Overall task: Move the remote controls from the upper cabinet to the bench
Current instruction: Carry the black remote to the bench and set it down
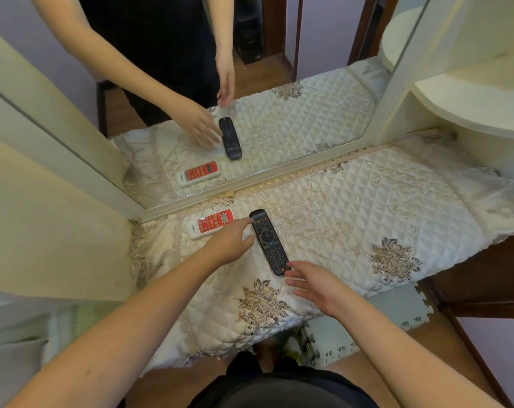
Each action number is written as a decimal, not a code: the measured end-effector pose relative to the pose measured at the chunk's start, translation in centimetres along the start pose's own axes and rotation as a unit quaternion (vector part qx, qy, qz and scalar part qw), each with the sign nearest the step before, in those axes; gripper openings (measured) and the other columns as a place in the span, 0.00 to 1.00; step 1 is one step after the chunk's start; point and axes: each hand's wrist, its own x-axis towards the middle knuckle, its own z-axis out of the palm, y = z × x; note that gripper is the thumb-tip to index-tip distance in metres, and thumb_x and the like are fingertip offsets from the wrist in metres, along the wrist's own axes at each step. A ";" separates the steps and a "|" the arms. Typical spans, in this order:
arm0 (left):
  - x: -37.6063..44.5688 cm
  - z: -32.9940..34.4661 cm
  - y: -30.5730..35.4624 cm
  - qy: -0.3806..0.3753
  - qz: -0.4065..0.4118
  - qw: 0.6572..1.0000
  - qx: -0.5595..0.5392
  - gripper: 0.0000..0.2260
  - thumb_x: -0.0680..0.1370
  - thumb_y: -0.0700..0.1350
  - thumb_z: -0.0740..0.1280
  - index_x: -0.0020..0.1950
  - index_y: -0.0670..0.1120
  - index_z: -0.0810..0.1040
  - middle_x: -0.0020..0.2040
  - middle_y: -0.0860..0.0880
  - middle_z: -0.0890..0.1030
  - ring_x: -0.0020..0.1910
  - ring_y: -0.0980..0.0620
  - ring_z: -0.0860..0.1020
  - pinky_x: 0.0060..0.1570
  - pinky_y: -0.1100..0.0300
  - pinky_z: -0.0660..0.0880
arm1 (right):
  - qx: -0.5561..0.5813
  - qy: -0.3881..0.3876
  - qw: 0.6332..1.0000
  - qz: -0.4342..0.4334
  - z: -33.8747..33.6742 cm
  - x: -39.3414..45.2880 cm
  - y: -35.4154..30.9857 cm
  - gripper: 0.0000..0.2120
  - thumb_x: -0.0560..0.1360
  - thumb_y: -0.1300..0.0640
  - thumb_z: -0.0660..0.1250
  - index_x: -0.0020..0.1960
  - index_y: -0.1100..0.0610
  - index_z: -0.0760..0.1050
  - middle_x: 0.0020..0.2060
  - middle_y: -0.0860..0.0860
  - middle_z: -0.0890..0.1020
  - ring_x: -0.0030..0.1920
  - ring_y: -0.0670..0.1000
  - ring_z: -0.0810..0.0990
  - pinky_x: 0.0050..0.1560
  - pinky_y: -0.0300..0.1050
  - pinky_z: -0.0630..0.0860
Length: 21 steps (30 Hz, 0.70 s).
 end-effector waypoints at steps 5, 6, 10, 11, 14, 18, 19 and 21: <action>-3.9 0.2 -0.2 0.005 -0.010 0.998 0.069 0.22 0.80 0.54 0.59 0.73 0.48 0.67 0.72 0.48 0.70 0.70 0.48 0.69 0.67 0.50 0.68 | -0.174 -0.010 0.983 -0.064 0.2 -1.4 -0.3 0.16 0.79 0.49 0.58 0.63 0.55 0.73 0.56 0.51 0.79 0.56 0.50 0.78 0.58 0.48 0.74; -4.7 0.3 -0.3 0.010 -0.014 0.996 0.092 0.21 0.80 0.55 0.59 0.72 0.48 0.68 0.72 0.49 0.71 0.69 0.49 0.70 0.66 0.49 0.69 | -0.226 -0.005 0.970 -0.088 0.2 -1.6 -0.3 0.16 0.80 0.48 0.57 0.63 0.54 0.73 0.56 0.51 0.79 0.55 0.50 0.78 0.58 0.48 0.74; -8.1 0.9 -0.3 0.029 -0.017 0.980 0.194 0.23 0.80 0.57 0.55 0.73 0.50 0.66 0.73 0.51 0.68 0.72 0.49 0.64 0.69 0.44 0.62 | -0.465 0.035 0.859 -0.212 0.4 -2.3 -0.2 0.19 0.81 0.49 0.55 0.67 0.55 0.71 0.59 0.53 0.78 0.54 0.52 0.77 0.50 0.45 0.72; -8.9 1.1 -0.2 0.039 -0.018 0.977 0.207 0.23 0.81 0.58 0.54 0.74 0.51 0.64 0.75 0.51 0.65 0.74 0.49 0.62 0.71 0.43 0.59 | -0.514 0.052 0.822 -0.239 0.5 -2.4 0.0 0.20 0.81 0.48 0.55 0.68 0.56 0.70 0.60 0.55 0.78 0.56 0.54 0.77 0.52 0.45 0.72; -11.2 1.3 0.0 0.077 -0.019 0.970 0.229 0.25 0.81 0.59 0.52 0.76 0.52 0.59 0.77 0.50 0.61 0.77 0.47 0.57 0.73 0.41 0.52 | -0.639 0.104 0.699 -0.304 0.8 -2.8 0.4 0.23 0.80 0.45 0.53 0.71 0.55 0.66 0.63 0.55 0.75 0.61 0.56 0.74 0.59 0.49 0.72; -13.6 1.5 -0.3 0.118 -0.018 0.959 0.257 0.31 0.76 0.63 0.44 0.76 0.51 0.60 0.77 0.49 0.63 0.77 0.45 0.58 0.72 0.38 0.54 | -0.670 0.127 0.634 -0.364 1.9 -3.5 1.2 0.24 0.80 0.45 0.53 0.71 0.56 0.66 0.66 0.55 0.73 0.63 0.57 0.72 0.61 0.51 0.70; -14.1 1.6 -0.5 0.123 -0.018 0.958 0.258 0.32 0.76 0.63 0.43 0.76 0.51 0.61 0.76 0.49 0.64 0.76 0.44 0.59 0.72 0.38 0.55 | -0.675 0.130 0.625 -0.371 2.3 -3.8 1.6 0.24 0.80 0.44 0.52 0.71 0.56 0.65 0.66 0.55 0.73 0.64 0.57 0.72 0.61 0.51 0.70; -15.0 1.8 -0.9 0.136 -0.013 0.958 0.253 0.32 0.76 0.63 0.44 0.76 0.50 0.63 0.76 0.48 0.65 0.76 0.43 0.60 0.71 0.37 0.56 | -0.683 0.140 0.614 -0.370 3.1 -4.4 2.3 0.28 0.79 0.41 0.48 0.72 0.55 0.65 0.68 0.54 0.72 0.66 0.56 0.71 0.63 0.51 0.69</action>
